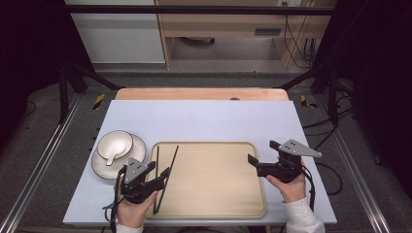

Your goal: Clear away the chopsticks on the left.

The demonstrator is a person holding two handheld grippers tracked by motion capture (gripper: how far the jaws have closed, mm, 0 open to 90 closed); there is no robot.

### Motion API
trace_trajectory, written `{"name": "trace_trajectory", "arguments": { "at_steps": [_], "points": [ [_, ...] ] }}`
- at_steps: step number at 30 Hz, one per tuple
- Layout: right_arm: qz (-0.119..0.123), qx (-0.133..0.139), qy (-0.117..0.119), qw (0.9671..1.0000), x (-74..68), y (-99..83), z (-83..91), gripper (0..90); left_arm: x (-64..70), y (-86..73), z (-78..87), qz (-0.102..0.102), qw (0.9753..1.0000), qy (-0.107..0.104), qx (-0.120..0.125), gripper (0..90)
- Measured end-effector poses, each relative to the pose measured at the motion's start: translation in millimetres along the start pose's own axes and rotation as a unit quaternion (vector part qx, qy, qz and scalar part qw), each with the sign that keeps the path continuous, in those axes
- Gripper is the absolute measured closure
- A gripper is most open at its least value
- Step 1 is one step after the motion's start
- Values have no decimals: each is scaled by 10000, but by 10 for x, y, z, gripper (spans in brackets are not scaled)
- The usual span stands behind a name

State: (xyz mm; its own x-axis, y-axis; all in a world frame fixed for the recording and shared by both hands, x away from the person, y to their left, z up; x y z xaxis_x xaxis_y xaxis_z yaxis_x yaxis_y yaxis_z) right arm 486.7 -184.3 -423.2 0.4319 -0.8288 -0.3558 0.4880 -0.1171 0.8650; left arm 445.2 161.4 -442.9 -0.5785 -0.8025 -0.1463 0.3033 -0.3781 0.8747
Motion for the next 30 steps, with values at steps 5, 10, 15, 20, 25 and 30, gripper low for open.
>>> {"name": "trace_trajectory", "arguments": {
  "at_steps": [5, 10, 15, 20, 25, 30],
  "points": [
    [19, 8, 4, 10000, 14, 0, 4, 37, -158, -33, 67, -391, 9991, 50, -165, 358],
    [10, -7, -36, 10000, 38, -8, 3, 35, -255, -145, 157, -494, 9986, -148, -116, 292],
    [-27, -7, -60, 10000, 49, -15, -3, 33, -373, -222, 198, -424, 9990, -142, -37, 239],
    [25, -64, -61, 10000, 53, -38, -25, 32, -532, -307, 198, -343, 9993, -127, -32, 194],
    [28, -89, -81, 9999, 68, -54, -42, 31, -611, -333, 259, -134, 9998, -110, 94, 171],
    [1, -104, -95, 9999, 82, -58, -38, 31, -605, -343, 271, -187, 9996, -169, 83, 167]
  ]
}}
Point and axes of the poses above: each handheld gripper's, and its own axes: z roughly backward along the jaws, y roughly out of its top, x roughly to its right, the point moved 7 cm from there along -z, roughly forward along the jaws, and after that the axes turned 15 degrees about -z, right-handed, at the moved point
